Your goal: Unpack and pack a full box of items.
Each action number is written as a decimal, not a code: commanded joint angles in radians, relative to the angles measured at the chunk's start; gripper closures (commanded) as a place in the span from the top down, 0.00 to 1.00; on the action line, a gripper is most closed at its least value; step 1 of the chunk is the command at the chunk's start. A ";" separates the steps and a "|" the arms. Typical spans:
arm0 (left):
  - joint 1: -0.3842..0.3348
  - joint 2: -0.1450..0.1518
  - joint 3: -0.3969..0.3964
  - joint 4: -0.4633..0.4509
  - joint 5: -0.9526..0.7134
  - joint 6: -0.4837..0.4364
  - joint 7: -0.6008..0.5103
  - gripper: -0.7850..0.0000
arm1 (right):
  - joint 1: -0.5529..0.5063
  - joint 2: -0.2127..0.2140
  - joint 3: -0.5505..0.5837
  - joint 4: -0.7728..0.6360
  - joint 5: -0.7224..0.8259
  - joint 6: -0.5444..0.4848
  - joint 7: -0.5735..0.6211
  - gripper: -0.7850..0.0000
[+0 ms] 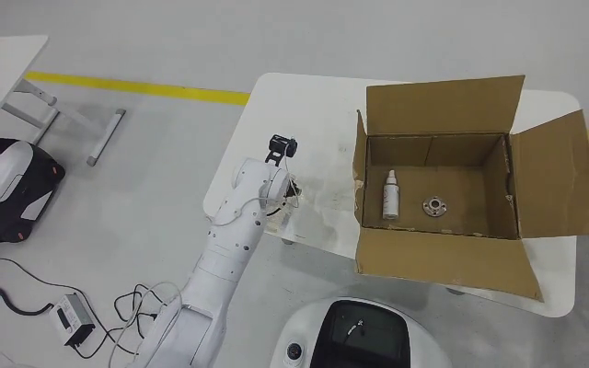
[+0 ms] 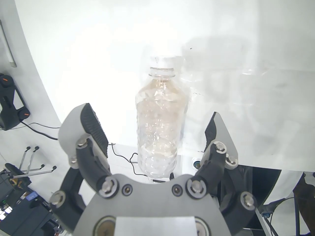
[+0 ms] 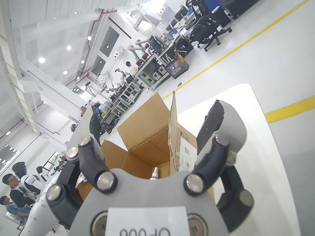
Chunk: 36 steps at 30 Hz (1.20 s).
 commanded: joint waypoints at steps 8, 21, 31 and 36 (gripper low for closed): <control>0.083 0.007 -0.036 -0.420 -0.124 -0.035 -0.132 1.00 | 0.028 -0.001 0.023 -0.005 0.038 0.009 0.021 1.00; -0.019 -0.003 0.100 -0.632 -0.260 -0.043 -0.093 1.00 | 0.014 -0.001 0.039 0.019 0.015 0.061 0.074 1.00; -0.163 -0.016 0.192 -0.599 -0.315 -0.012 -0.049 1.00 | -0.041 -0.001 0.031 -0.003 -0.055 0.048 0.116 0.91; -0.208 -0.022 0.235 -0.591 -0.337 0.005 -0.038 1.00 | -0.060 0.000 0.022 -0.010 -0.078 0.059 0.158 0.42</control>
